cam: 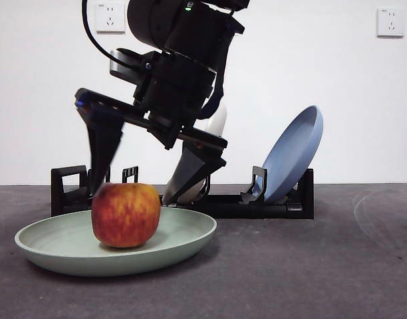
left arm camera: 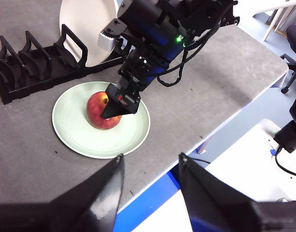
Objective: Take the green plate from the plate rack,put the plate on the table,take the apple from the table,put the apple in the plate
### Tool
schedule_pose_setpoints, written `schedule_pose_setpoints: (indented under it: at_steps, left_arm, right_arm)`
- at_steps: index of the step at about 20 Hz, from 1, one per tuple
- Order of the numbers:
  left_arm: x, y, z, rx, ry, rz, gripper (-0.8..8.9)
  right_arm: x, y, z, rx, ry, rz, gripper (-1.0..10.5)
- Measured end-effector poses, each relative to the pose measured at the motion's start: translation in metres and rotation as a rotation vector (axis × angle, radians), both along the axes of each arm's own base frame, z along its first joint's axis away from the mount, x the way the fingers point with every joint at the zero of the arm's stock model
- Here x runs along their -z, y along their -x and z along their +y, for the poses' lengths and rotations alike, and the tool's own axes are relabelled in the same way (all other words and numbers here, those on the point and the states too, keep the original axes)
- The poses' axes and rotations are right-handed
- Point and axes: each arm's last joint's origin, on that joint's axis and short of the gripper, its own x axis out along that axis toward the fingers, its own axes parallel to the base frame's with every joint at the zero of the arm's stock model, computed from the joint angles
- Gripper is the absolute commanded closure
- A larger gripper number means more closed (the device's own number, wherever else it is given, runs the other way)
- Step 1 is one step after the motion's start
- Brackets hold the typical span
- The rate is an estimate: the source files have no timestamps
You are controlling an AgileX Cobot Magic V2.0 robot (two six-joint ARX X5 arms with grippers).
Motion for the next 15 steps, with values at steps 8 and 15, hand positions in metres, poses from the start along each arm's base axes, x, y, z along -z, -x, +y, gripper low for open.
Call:
schedule_pose_setpoints:
  at_steps: [8, 15]
  left_arm:
    - [0.0, 0.0, 0.0, 0.0, 0.0, 0.0, 6.26]
    - [0.0, 0.0, 0.0, 0.0, 0.0, 0.0, 6.26]
  right_arm:
    - [-0.014, -0.001, 0.002, -0.001, 0.007, 0.015, 4.0]
    - [-0.058, 0.002, 0.0, -0.064, 0.052, 0.079, 4.1]
